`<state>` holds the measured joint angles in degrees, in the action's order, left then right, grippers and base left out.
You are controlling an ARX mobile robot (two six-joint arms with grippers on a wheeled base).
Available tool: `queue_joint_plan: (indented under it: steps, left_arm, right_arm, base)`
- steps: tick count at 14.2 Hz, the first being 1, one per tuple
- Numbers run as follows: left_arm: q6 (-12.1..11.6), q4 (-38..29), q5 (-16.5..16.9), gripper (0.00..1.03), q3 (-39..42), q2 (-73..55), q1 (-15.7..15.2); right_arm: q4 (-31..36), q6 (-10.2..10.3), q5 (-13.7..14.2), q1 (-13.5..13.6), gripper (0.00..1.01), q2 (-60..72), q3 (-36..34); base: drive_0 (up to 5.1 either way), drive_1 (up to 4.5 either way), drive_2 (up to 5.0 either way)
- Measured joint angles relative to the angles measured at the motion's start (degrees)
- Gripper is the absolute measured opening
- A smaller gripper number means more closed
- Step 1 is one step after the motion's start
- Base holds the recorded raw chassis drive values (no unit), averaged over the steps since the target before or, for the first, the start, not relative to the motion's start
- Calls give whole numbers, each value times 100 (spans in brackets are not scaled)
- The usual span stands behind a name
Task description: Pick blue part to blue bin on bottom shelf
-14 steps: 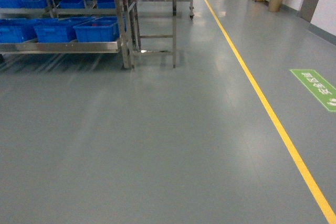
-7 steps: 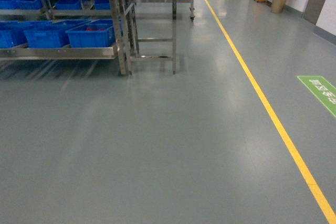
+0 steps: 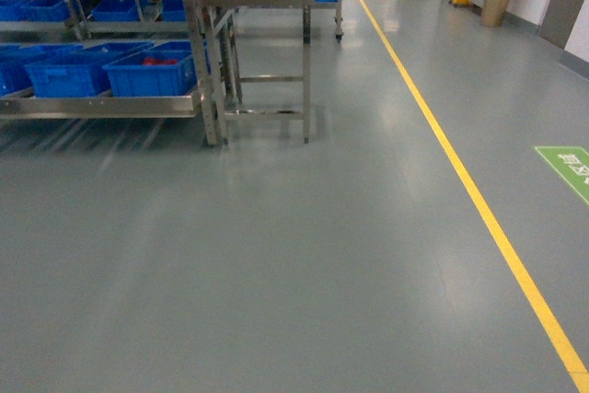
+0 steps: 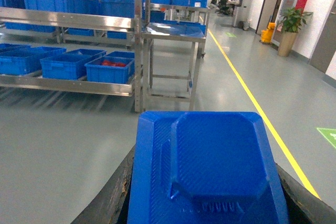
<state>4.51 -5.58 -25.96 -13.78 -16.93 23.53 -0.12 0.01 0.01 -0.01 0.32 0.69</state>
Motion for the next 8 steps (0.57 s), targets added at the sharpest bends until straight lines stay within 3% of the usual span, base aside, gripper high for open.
queue_joint_plan:
  steps: [8]
  left_arm:
    - [0,0,-9,44,0,11,0]
  right_arm:
    - [-26,0,2,0,98,0,0]
  base:
    - [-5,418,-428]
